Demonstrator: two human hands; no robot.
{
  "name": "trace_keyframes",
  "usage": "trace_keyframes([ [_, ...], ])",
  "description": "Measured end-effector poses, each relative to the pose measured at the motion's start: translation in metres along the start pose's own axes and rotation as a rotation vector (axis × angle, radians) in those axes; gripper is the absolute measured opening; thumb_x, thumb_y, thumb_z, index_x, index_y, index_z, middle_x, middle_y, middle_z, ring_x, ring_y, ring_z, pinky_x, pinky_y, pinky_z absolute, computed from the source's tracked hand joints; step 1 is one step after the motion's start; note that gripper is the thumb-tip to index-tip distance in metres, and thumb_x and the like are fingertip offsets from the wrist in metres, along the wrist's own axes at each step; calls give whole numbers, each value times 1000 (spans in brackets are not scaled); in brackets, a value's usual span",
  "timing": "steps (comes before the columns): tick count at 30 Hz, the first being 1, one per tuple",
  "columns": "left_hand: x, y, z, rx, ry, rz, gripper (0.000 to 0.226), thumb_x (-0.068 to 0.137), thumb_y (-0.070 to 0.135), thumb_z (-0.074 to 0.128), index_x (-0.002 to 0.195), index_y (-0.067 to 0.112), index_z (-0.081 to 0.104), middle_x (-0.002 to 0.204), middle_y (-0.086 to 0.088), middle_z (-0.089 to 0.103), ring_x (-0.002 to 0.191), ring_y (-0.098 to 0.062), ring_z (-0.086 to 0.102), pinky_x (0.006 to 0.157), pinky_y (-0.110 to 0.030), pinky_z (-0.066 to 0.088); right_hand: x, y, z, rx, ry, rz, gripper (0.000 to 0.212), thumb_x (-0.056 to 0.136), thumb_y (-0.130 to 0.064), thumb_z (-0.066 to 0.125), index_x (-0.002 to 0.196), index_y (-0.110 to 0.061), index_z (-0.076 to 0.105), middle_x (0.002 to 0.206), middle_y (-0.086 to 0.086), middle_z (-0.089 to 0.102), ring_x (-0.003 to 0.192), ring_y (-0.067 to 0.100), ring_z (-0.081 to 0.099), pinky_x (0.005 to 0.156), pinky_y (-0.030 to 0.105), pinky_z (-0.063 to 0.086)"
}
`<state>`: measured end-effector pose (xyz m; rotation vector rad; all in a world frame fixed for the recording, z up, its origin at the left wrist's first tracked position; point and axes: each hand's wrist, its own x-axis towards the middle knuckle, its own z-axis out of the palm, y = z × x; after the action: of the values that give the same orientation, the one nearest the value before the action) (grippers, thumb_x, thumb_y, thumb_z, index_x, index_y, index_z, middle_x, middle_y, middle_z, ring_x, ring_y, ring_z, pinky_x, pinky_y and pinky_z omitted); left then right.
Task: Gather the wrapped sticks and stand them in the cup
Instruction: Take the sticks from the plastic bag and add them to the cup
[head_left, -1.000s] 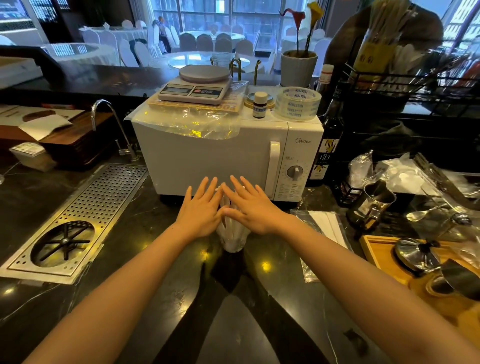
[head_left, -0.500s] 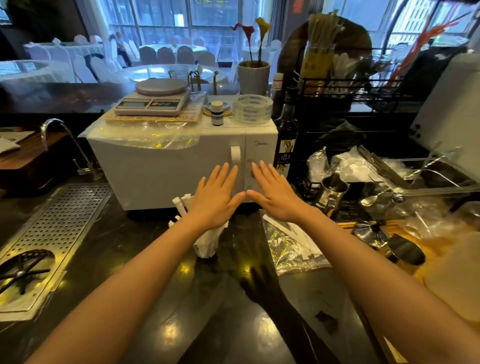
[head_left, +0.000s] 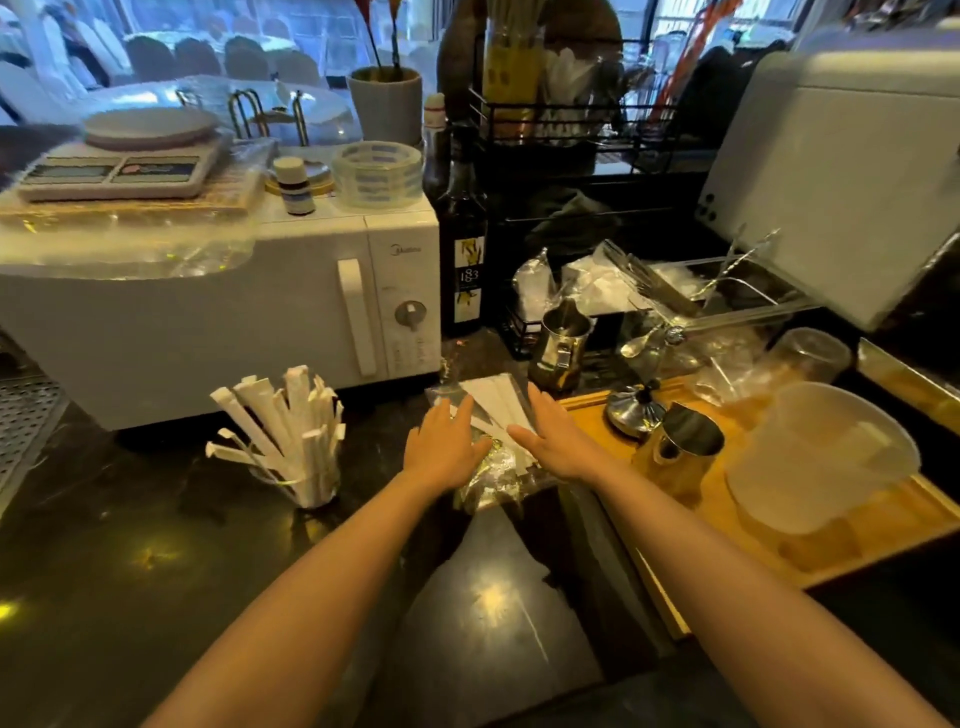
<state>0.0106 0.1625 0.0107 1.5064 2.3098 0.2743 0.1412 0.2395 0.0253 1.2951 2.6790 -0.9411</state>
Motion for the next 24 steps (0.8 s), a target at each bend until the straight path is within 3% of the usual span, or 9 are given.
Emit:
trace_keyframes([
  [2, 0, 0, 15, -27, -38, -36, 69, 89, 43, 45, 145, 19, 13, 156, -12, 15, 141, -32, 19, 112, -48, 27, -1, 8, 7, 31, -10, 44, 74, 96, -35, 42, 149, -4, 0, 159, 15, 8, 146, 29, 12, 118, 38, 15],
  [8, -3, -1, 51, -17, -114, -61, 71, 89, 45, 45, 145, 20, 9, 157, -15, 1, 145, -31, 5, 117, -49, 19, 2, 26, 25, 99, -9, 187, 77, 92, -34, 49, 148, -4, 5, 153, 19, 26, 138, 35, 31, 113, 43, 30],
  [11, -5, 1, 63, 38, -84, 11, 71, 88, 46, 46, 145, 19, 14, 157, -14, 6, 145, -30, 5, 116, -48, 17, 7, 31, 32, 79, 36, 272, 73, 92, -32, 51, 146, -2, 13, 149, 22, 32, 134, 36, 37, 108, 42, 35],
  [17, -6, 2, 78, 151, -27, 185, 52, 90, 39, 46, 132, 12, 36, 139, -12, 39, 129, -29, 33, 102, -39, 35, 13, 35, 38, 23, 136, 335, 54, 87, -22, 58, 132, -1, 36, 138, 21, 43, 125, 35, 45, 101, 39, 41],
  [24, -13, 8, 75, 406, -68, 245, 41, 98, 29, 29, 128, 2, 37, 134, -18, 44, 123, -34, 41, 89, -43, 46, 13, 35, 43, 69, 104, 381, 51, 83, -22, 65, 123, -3, 41, 126, 19, 56, 114, 34, 56, 90, 38, 47],
])
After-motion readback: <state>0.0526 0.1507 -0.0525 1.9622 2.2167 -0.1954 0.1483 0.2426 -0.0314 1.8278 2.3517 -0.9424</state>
